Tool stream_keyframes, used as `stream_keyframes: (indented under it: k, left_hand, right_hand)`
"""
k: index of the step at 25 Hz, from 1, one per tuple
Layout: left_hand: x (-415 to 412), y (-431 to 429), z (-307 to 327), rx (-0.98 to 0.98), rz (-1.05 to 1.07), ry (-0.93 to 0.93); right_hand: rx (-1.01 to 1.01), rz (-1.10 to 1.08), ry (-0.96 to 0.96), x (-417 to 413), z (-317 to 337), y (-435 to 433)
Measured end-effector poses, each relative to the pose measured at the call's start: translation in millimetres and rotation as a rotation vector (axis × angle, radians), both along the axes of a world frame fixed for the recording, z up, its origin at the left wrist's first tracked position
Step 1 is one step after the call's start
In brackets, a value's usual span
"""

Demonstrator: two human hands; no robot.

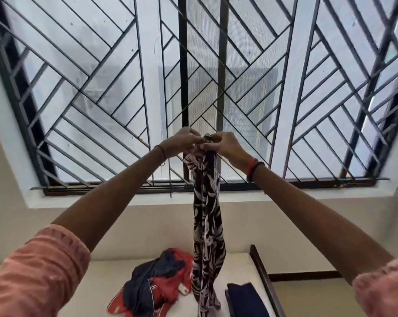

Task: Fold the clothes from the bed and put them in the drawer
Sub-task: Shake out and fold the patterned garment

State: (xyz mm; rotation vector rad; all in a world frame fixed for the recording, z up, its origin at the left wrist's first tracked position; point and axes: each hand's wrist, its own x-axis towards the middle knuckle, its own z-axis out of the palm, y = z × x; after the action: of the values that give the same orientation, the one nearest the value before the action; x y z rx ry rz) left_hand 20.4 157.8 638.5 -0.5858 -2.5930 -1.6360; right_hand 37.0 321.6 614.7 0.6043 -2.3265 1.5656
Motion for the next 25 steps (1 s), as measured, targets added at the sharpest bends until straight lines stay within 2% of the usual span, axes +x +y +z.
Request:
stream_keyframes:
  k: [4,6,8,11,15,20,25]
  left_hand:
    - [4.0,6.2,8.4,-0.008,0.023,0.102]
    - [5.6,8.4,13.9,0.004,-0.006,0.133]
    - [9.8,9.1,18.9,0.09,-0.084,0.083]
    - [11.2,7.6,18.5,0.15,-0.199,0.023]
    - [4.7,3.7,19.0,-0.21,-0.122,0.388]
    - [13.4,15.5,35.1,-0.126,-0.227,0.357]
    - [17.2,30.0,41.7,-0.242,-0.31,0.43]
  right_hand:
    - [0.155,-0.152,0.161,7.2,4.0,-4.4]
    - [0.106,-0.188,0.204,10.5,6.8,-3.3]
    - [0.041,-0.221,0.235,15.6,9.6,-0.9]
    - [-0.121,-0.311,0.187,12.7,12.5,4.9]
    - [-0.454,-0.1,0.006,19.8,24.5,14.1]
    - [-0.628,0.146,-0.107,36.5,35.5,29.9]
    - [-0.622,0.21,-0.176,34.9,3.8,48.3]
